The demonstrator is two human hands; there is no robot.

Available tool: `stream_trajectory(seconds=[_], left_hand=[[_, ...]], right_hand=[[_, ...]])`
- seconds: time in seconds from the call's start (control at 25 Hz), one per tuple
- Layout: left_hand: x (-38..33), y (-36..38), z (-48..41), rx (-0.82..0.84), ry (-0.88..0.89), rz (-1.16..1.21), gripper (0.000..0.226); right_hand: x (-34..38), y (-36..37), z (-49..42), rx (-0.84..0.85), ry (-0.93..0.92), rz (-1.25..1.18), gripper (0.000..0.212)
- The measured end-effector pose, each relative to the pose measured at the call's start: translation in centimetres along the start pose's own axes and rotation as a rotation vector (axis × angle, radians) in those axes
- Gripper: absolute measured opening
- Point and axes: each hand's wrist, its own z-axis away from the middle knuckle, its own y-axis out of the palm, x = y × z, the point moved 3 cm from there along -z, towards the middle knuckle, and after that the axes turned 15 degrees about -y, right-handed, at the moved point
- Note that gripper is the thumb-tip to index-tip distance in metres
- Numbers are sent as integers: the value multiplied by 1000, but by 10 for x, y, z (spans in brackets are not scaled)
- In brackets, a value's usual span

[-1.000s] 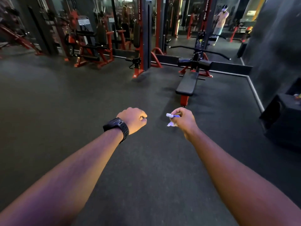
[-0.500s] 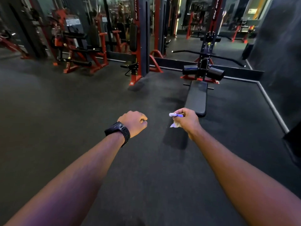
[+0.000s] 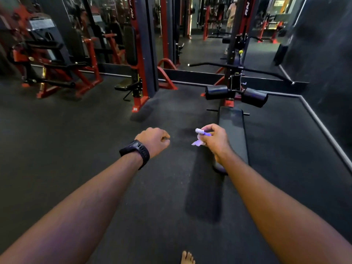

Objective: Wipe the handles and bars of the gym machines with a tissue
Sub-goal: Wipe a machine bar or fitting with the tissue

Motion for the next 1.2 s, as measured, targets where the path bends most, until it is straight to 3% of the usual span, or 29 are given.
stream_trajectory(seconds=[0.6, 0.96, 1.2], left_hand=[[-86, -17, -603, 26, 70, 46, 29], [-169, 5, -956, 6, 157, 56, 33], [-219, 18, -1170, 53, 71, 61, 33]], right_hand=[[-134, 116, -563, -101, 94, 32, 7], [-237, 147, -876, -186, 40, 108, 15], [-297, 165, -1086, -188, 124, 161, 11]])
